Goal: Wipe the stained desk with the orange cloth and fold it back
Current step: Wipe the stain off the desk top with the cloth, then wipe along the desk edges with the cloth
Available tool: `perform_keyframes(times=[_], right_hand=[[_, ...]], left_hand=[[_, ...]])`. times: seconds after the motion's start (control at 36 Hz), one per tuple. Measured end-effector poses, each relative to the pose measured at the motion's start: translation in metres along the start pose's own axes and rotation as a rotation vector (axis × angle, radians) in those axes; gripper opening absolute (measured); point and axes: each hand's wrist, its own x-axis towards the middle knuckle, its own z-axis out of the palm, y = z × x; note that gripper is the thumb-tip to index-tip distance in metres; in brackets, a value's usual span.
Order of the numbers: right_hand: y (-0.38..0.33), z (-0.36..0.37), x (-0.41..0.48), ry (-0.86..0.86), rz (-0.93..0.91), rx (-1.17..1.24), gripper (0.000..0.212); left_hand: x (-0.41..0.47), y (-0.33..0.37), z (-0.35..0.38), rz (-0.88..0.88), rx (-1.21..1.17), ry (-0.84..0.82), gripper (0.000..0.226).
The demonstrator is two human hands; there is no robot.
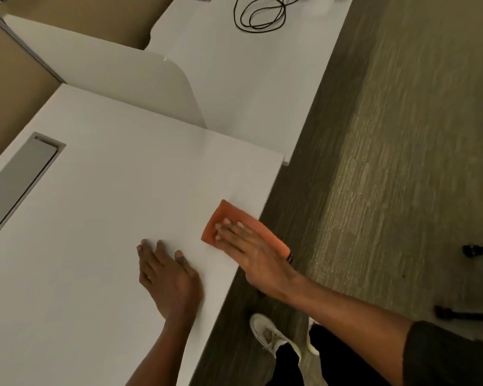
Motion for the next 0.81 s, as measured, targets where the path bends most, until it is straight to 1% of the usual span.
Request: perform_keyframes(times=[0.08, 0.14, 0.22, 0.31, 0.44, 0.53, 0.56, 0.61, 0.69, 0.75, 0.81], right_hand=[[0.020, -0.012, 0.014, -0.013, -0.015, 0.021, 0.081], [0.038, -0.023, 0.030, 0.016, 0.023, 0.013, 0.078], [0.070, -0.041, 0.054, 0.115, 0.169, 0.003, 0.082], [0.091, -0.054, 0.074, 0.172, 0.310, 0.000, 0.086], [0.072, -0.048, 0.062, 0.211, 0.372, 0.055, 0.080], [0.043, -0.033, 0.030, 0.276, 0.453, 0.092, 0.071], [0.030, -0.026, 0.017, 0.293, 0.489, 0.115, 0.072], [0.002, -0.012, -0.006, 0.338, 0.599, 0.217, 0.078], [-0.030, -0.001, -0.020, 0.410, 0.754, 0.539, 0.089], [-0.036, -0.003, -0.014, 0.507, 0.819, 0.779, 0.085], [-0.034, -0.009, -0.002, 0.620, 0.894, 0.920, 0.080]], left_hand=[[0.000, 0.001, 0.000, -0.009, -0.005, 0.010, 0.050], [0.001, 0.001, 0.000, -0.001, 0.004, 0.009, 0.053], [0.000, 0.003, -0.001, -0.003, 0.002, 0.005, 0.056], [0.000, 0.006, -0.001, -0.010, -0.002, 0.016, 0.049], [0.003, 0.021, -0.001, -0.098, -0.034, 0.008, 0.048], [0.009, 0.044, -0.002, -0.073, -0.052, 0.034, 0.049], [0.013, 0.054, -0.003, -0.051, -0.057, 0.034, 0.050], [0.024, 0.076, -0.004, -0.002, -0.076, 0.033, 0.047], [0.049, 0.107, -0.002, 0.093, -0.112, 0.015, 0.039], [0.064, 0.126, 0.004, 0.205, -0.096, -0.013, 0.040], [0.075, 0.142, 0.011, 0.327, -0.046, -0.054, 0.044]])
